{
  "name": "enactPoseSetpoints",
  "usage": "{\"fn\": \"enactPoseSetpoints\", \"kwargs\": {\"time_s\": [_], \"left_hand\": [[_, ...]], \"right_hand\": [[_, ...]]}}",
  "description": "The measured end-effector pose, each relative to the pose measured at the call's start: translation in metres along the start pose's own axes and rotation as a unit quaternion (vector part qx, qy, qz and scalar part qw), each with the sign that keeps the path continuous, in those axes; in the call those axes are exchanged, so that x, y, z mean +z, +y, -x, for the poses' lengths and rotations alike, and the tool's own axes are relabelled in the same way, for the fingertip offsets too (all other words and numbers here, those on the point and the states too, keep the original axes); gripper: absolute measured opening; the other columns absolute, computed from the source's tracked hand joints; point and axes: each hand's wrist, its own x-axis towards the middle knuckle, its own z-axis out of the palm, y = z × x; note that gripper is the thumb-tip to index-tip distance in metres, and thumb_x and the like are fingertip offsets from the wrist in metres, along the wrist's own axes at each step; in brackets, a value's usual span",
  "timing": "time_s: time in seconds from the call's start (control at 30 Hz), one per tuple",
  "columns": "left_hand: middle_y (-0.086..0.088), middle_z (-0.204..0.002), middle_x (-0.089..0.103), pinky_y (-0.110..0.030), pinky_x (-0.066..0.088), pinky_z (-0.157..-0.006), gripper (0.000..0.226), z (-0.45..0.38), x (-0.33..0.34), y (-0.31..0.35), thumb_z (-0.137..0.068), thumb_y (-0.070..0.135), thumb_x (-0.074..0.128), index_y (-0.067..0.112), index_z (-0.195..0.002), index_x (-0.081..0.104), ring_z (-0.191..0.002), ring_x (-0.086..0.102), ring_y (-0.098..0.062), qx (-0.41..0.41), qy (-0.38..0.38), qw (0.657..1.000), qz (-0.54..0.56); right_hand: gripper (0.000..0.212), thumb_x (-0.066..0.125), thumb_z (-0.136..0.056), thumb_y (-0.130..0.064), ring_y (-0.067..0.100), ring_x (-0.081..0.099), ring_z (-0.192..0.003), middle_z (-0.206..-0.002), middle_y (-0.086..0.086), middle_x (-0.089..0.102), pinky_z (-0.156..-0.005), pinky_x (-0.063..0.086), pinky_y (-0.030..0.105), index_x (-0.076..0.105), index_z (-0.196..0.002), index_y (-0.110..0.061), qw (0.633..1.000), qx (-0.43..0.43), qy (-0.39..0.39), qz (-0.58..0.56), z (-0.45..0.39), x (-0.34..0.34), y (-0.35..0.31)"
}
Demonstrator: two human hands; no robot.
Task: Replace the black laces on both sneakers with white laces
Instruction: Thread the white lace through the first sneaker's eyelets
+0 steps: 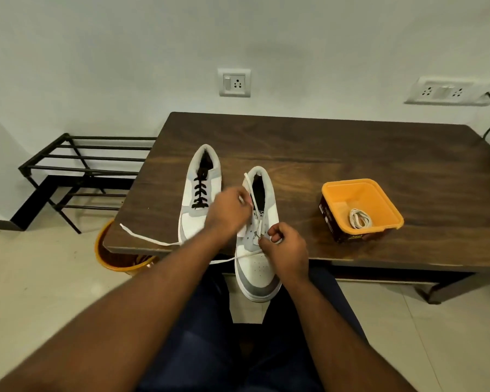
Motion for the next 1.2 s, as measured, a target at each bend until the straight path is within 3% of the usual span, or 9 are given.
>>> {"fn": "enactPoseSetpoints", "kwargs": {"time_s": [0.1, 0.17, 0.27, 0.5, 0.6, 0.73, 0.87, 1.03, 1.2], "left_hand": [[-0.002, -0.087, 0.067, -0.032, 0.051, -0.069, 0.006, 0.024, 0.015, 0.003, -0.089, 0.023, 0.056, 0.022, -0.089, 0.062, -0.08, 0.065, -0.025, 0.035, -0.121, 0.97, -0.207], [-0.004, -0.097, 0.066, -0.034, 0.048, -0.074, 0.013, 0.029, 0.017, 0.012, -0.091, 0.029, 0.055, 0.02, -0.099, 0.06, -0.09, 0.064, -0.028, 0.078, -0.138, 0.943, -0.292], [-0.006, -0.109, 0.066, -0.038, 0.05, -0.082, 0.021, 0.029, 0.016, 0.022, -0.094, 0.032, 0.053, 0.019, -0.109, 0.06, -0.099, 0.064, -0.029, 0.08, -0.132, 0.932, -0.328], [-0.009, -0.12, 0.062, -0.036, 0.046, -0.083, 0.029, 0.018, 0.025, 0.026, -0.095, 0.031, 0.056, 0.012, -0.117, 0.057, -0.112, 0.06, -0.03, 0.0, -0.181, 0.937, -0.298], [-0.009, -0.1, 0.064, -0.031, 0.043, -0.074, 0.016, 0.014, 0.028, 0.02, -0.092, 0.024, 0.061, 0.009, -0.097, 0.06, -0.101, 0.062, -0.029, -0.013, -0.218, 0.947, -0.235], [0.001, -0.057, 0.051, -0.022, 0.036, -0.053, 0.024, 0.006, 0.025, 0.006, -0.089, 0.018, 0.069, 0.009, -0.069, 0.061, -0.057, 0.052, -0.019, -0.028, -0.261, 0.956, -0.131], [-0.002, -0.059, 0.055, -0.027, 0.044, -0.059, 0.033, -0.001, 0.025, 0.003, -0.09, 0.015, 0.066, 0.016, -0.058, 0.057, -0.063, 0.054, -0.021, 0.002, -0.299, 0.936, -0.188], [-0.007, -0.079, 0.069, -0.036, 0.06, -0.068, 0.017, -0.006, 0.012, 0.015, -0.092, 0.014, 0.054, 0.015, -0.077, 0.061, -0.071, 0.069, -0.024, 0.015, -0.209, 0.961, -0.178], [-0.01, -0.078, 0.064, -0.036, 0.055, -0.056, 0.017, -0.03, -0.035, 0.045, -0.101, 0.01, 0.041, 0.015, -0.095, 0.056, -0.058, 0.064, -0.025, 0.021, -0.021, 1.0, 0.007]], "right_hand": [[0.015, 0.072, -0.077, -0.027, 0.015, 0.054, -0.072, -0.08, -0.002, 0.058, -0.063, 0.045, 0.033, 0.059, -0.079, -0.021, 1.0, -0.021, 0.014, 0.01, 0.003, 0.003, 0.005], [0.013, 0.07, -0.08, -0.03, 0.014, 0.056, -0.075, -0.084, -0.004, 0.059, -0.065, 0.049, 0.035, 0.062, -0.086, -0.02, 0.998, -0.042, 0.036, 0.015, 0.006, 0.005, 0.007], [0.017, 0.065, -0.087, -0.027, 0.017, 0.059, -0.084, -0.094, 0.0, 0.064, -0.072, 0.05, 0.035, 0.066, -0.099, -0.015, 0.997, -0.052, 0.053, 0.023, 0.011, 0.005, 0.007], [0.013, 0.06, -0.091, -0.012, 0.021, 0.061, -0.083, -0.093, 0.008, 0.068, -0.072, 0.048, 0.03, 0.07, -0.097, -0.006, 0.994, -0.074, 0.077, 0.007, 0.015, 0.006, 0.008], [0.015, 0.062, -0.09, -0.011, 0.022, 0.063, -0.085, -0.095, 0.008, 0.069, -0.073, 0.048, 0.028, 0.071, -0.1, -0.005, 0.994, -0.078, 0.079, -0.009, 0.015, 0.006, 0.01], [0.012, 0.066, -0.088, -0.012, 0.02, 0.062, -0.082, -0.092, 0.007, 0.069, -0.071, 0.049, 0.028, 0.073, -0.097, -0.006, 0.993, -0.07, 0.084, -0.038, 0.014, 0.008, 0.012], [0.013, 0.067, -0.087, -0.01, 0.017, 0.06, -0.083, -0.093, 0.007, 0.069, -0.074, 0.048, 0.028, 0.073, -0.097, -0.006, 0.994, -0.054, 0.079, -0.055, 0.015, 0.008, 0.012], [0.016, 0.065, -0.089, -0.012, 0.021, 0.064, -0.087, -0.096, 0.007, 0.07, -0.075, 0.046, 0.025, 0.073, -0.102, -0.007, 0.995, -0.05, 0.074, -0.041, 0.013, 0.006, 0.015], [0.017, 0.063, -0.09, -0.013, 0.012, 0.059, -0.086, -0.097, 0.004, 0.069, -0.075, 0.042, 0.021, 0.073, -0.102, -0.007, 0.996, -0.05, 0.066, -0.035, 0.017, 0.005, 0.011]]}}
